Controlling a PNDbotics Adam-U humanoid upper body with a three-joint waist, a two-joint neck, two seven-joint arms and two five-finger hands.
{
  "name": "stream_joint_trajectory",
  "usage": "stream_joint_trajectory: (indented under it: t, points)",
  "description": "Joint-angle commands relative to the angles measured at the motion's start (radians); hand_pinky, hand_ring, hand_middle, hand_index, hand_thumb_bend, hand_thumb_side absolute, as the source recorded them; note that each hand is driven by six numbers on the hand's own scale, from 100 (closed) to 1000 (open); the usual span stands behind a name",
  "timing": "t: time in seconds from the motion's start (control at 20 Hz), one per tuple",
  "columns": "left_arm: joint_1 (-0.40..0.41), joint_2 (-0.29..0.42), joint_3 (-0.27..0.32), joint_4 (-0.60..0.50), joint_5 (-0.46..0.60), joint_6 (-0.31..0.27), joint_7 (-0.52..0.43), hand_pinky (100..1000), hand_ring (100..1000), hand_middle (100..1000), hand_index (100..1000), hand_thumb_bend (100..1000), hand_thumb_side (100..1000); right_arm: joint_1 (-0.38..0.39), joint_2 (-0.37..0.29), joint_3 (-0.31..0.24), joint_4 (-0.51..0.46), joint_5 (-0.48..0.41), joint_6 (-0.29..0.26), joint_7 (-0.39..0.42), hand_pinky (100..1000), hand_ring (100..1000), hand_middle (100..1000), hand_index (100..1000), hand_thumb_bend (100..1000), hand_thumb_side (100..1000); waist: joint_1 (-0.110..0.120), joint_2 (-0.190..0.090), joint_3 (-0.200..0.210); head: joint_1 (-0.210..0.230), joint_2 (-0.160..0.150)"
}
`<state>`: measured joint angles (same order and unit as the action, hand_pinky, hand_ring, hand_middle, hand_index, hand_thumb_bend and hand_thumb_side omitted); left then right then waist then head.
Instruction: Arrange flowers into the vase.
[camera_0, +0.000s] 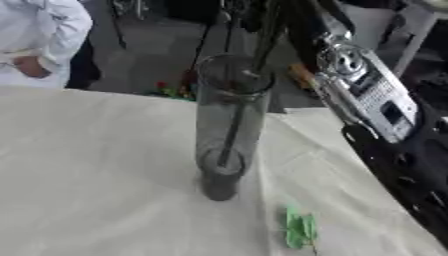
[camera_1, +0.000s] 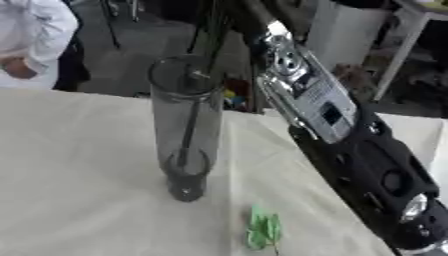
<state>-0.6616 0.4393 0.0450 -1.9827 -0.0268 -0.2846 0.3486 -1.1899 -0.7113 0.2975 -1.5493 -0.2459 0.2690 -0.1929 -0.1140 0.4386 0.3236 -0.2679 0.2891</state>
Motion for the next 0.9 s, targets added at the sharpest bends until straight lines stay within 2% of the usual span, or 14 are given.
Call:
stream_joint_trajectory:
  t: [0.05, 0.4, 0.75, 0.9]
  points:
    - [-0.009, 0.01, 0.012, -0.017, 0.0, 0.0, 0.003, 833, 937, 885, 943, 100, 1000, -0.013, -0.035, -0.007, -0.025, 0.025, -0.014, 0.007, 638, 563, 406, 356, 100, 1000, 0.01, -0.029, 0.0, 0.001, -0.009]
    - [-0.007, 0.008, 0.014, -0.017, 0.0, 0.0, 0.005, 833, 936, 886, 943, 100, 1000, 0.007, -0.056, 0.007, -0.055, 0.085, -0.056, 0.033, 670, 590, 431, 403, 100, 1000, 0.014, -0.031, -0.005, 0.003, -0.013]
    - [-0.008, 0.007, 0.015, -0.017, 0.0, -0.001, 0.007, 832, 938, 886, 943, 100, 1000, 0.019, -0.069, 0.015, -0.068, 0.176, -0.096, 0.091, 745, 664, 499, 540, 100, 1000, 0.013, -0.031, -0.008, 0.005, -0.012]
    - [-0.008, 0.007, 0.016, -0.017, 0.0, -0.001, 0.008, 832, 937, 885, 943, 100, 1000, 0.022, -0.069, 0.015, -0.063, 0.203, -0.098, 0.123, 750, 669, 504, 543, 100, 1000, 0.013, -0.031, -0.008, 0.006, -0.013]
